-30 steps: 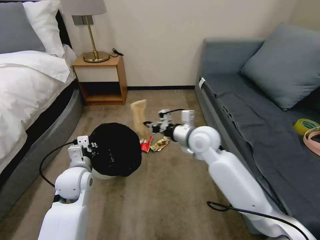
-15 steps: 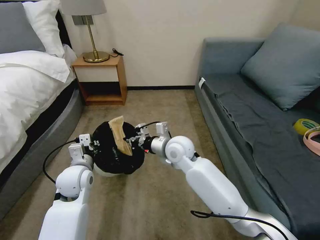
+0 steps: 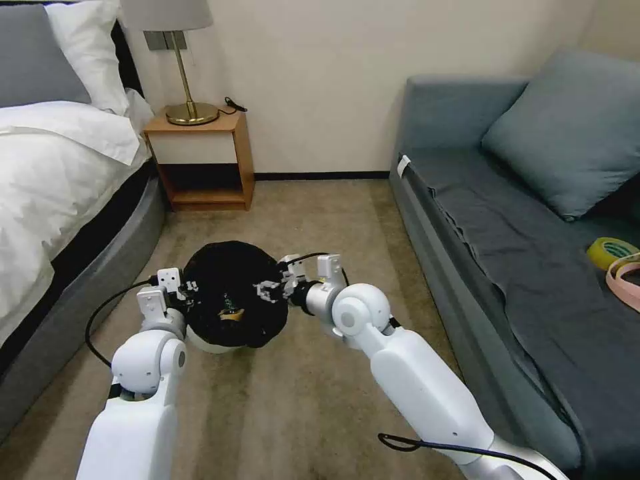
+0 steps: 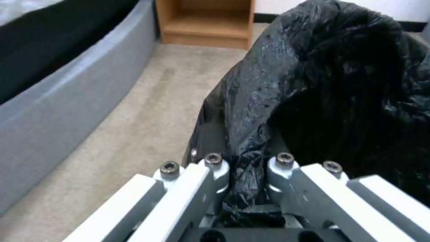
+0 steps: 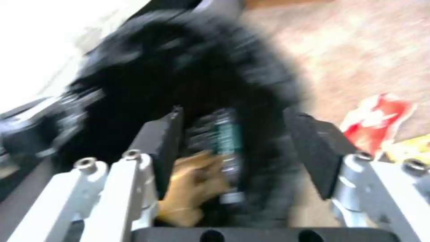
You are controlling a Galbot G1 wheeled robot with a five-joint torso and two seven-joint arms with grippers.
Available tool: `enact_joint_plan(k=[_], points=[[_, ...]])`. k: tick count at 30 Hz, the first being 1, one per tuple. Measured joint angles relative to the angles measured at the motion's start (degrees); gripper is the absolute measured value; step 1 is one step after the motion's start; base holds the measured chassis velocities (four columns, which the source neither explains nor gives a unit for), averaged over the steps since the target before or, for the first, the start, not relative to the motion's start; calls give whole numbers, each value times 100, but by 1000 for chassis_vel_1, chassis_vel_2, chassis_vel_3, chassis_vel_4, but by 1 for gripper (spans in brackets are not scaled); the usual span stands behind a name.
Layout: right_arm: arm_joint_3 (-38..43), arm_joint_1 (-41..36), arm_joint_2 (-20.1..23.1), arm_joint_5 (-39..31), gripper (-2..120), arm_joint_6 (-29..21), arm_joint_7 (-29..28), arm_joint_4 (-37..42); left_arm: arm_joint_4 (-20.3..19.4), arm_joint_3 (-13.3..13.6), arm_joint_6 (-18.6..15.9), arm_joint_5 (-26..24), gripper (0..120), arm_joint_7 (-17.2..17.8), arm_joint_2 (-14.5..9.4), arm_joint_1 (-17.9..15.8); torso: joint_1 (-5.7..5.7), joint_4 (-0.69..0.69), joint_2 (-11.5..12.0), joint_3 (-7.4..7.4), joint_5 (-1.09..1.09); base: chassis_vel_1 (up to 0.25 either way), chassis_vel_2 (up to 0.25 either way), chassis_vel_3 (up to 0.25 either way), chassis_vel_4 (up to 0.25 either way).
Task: Pick up the trash bin, then pick up the garbage on the floor and place it into the trash bin.
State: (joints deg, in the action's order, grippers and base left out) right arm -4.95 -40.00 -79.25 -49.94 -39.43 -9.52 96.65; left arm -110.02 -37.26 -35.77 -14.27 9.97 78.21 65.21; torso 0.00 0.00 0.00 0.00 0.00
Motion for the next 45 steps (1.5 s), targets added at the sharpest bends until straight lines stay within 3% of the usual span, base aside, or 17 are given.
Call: enact_joint_plan(k=[7,8,11,23,45], points=[[342,-138,101,399,82,209,45,-300,53,-143,-6,27,4,47,-54,-15,0,0,0,0,0,0,0,0,0],[472,-218,108,661,90,361,46,-569,98,-192,13,123,4,41,-68,-16,0,-1,0,0,0,0,0,0,0],[620,-328,103,1036,98,546,47,-972,147,-274,65,223,4,38,-102,25,0,-1,0,0,0,0,0,0,0],[1009,-479,31,1902,100,1205,383,-2145,447,-524,249,112,4,8,-262,135,0,-1,0,0,0,0,0,0,0],[1005,-552,-166,1895,100,1223,512,-2117,544,-965,337,-2,4,18,-477,201,0,0,0,0,0,0,0,0,0]])
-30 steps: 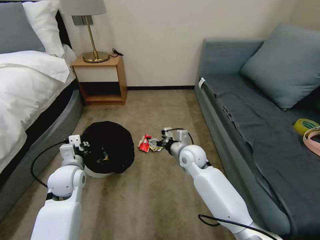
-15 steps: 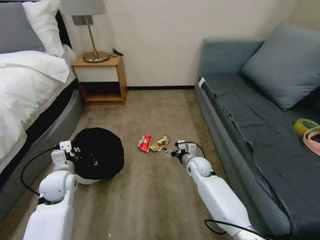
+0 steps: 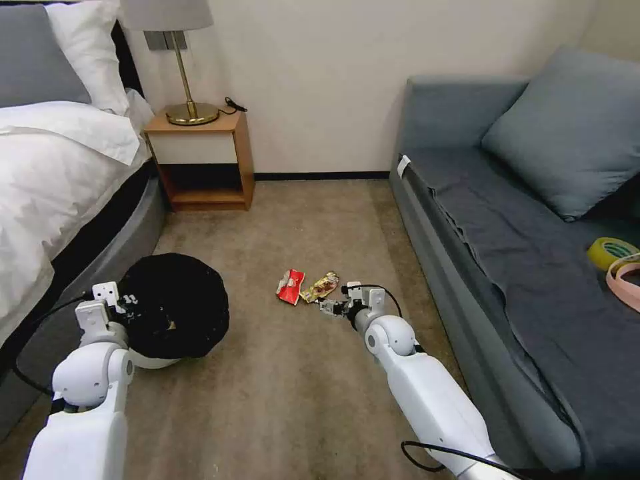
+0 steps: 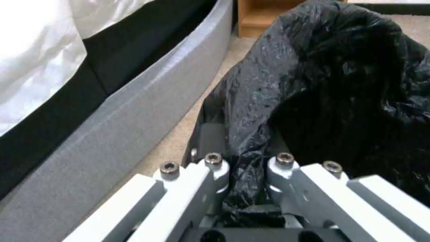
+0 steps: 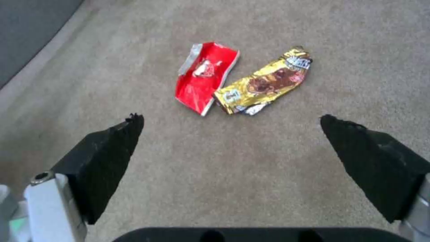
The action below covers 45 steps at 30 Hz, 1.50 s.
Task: Pick up the trash bin, then pick up the garbage on the floor and place it into the trash bin.
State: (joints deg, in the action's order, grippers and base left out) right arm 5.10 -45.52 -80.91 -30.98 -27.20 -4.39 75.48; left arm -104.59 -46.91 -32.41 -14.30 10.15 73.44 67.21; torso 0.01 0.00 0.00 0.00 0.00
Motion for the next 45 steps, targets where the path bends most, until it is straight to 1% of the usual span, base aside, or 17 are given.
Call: enact_joint_plan(k=[8,11,12,14,15,16,20,45], points=[[43,-46,35,1,100,21,77,39,-20,-7,19,-7,4,0,9,24,0,0,0,0,0,0,0,0,0],[84,-104,47,10,100,69,127,41,65,45,258,3,4,68,52,16,0,0,0,0,0,0,0,0,0],[91,-131,66,11,100,75,131,55,72,69,274,7,4,92,70,15,0,0,0,0,0,0,0,0,0],[95,-158,93,10,100,75,132,77,46,93,228,-53,4,140,86,18,0,0,0,0,0,0,0,0,0],[97,-169,110,8,100,75,136,87,-35,106,112,-188,4,163,87,24,0,0,0,0,-1,0,0,0,0],[99,-169,112,7,100,75,138,90,-67,114,69,-227,4,163,87,23,0,0,0,0,-1,-37,66,54,-28],[100,-161,103,6,100,75,142,88,-82,129,20,-242,4,161,86,-18,0,0,0,0,-1,-55,63,59,-64],[24,-85,60,22,100,185,211,-88,30,120,58,-158,4,132,121,-8,0,-1,0,0,0,-56,60,59,-62]])
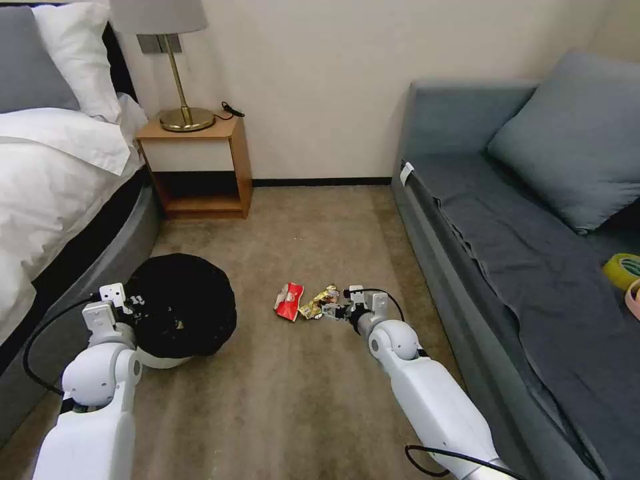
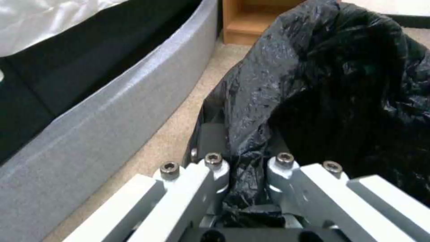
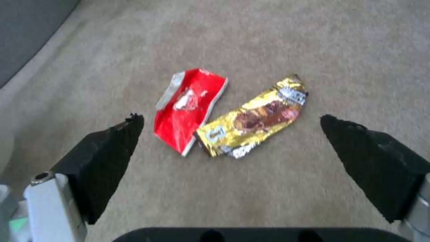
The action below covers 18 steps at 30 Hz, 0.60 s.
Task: Pick up the trash bin, then pick up the garbage on the floor and place it into the trash bin.
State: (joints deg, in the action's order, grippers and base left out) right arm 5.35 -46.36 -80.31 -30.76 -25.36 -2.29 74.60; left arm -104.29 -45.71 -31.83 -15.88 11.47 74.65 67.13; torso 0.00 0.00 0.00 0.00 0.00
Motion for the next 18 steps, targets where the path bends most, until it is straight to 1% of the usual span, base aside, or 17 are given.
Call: enact_joint_plan(k=[9,18], points=[[-1,-33,-16,20,100,22,17,-15,40,17,35,19,4,-5,19,6,0,0,0,0,0,-85,76,75,-69],[-17,-20,-23,27,100,38,50,-37,56,20,30,42,4,-5,21,-12,0,0,0,0,0,-83,86,84,-95]])
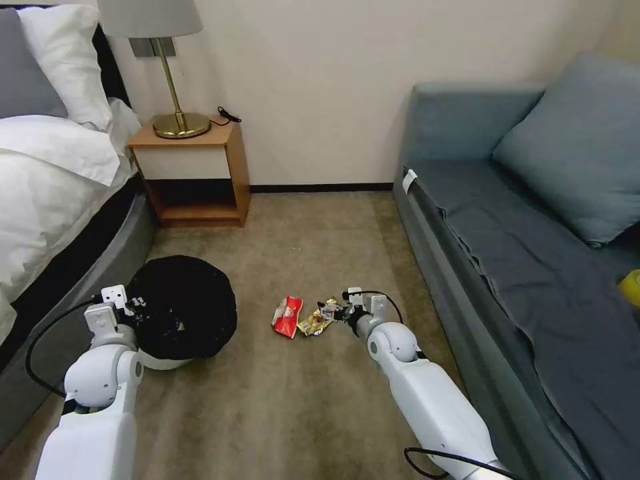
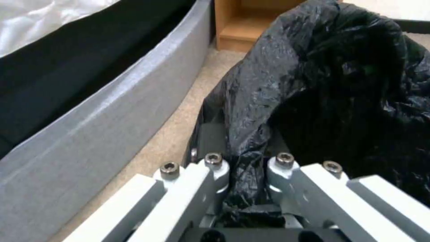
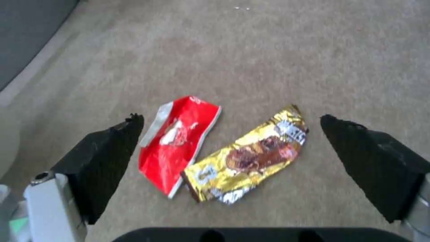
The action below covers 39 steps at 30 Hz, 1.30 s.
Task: Pick up the trash bin, then pick up the garbage on the floor and place it into the trash bin.
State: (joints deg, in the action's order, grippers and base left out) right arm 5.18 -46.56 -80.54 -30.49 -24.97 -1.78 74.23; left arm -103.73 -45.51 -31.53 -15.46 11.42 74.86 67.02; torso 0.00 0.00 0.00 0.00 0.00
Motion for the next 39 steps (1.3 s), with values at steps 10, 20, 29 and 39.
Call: enact_joint_plan(k=[10,20,29,39], points=[[-24,-36,16,20,100,25,37,-8,-39,14,-44,66,4,-16,28,19,0,0,0,0,0,-75,75,80,-71],[-49,-121,26,48,100,28,47,66,-169,0,-67,71,4,-33,29,88,0,0,0,0,0,-76,83,79,-79],[-123,-205,5,94,100,16,50,111,-214,-4,-68,60,4,-36,10,129,0,0,0,0,0,-81,84,87,-84],[-219,-235,-5,117,100,-12,48,140,-238,-8,-73,50,4,-52,4,147,0,0,0,0,0,-74,82,80,-78]])
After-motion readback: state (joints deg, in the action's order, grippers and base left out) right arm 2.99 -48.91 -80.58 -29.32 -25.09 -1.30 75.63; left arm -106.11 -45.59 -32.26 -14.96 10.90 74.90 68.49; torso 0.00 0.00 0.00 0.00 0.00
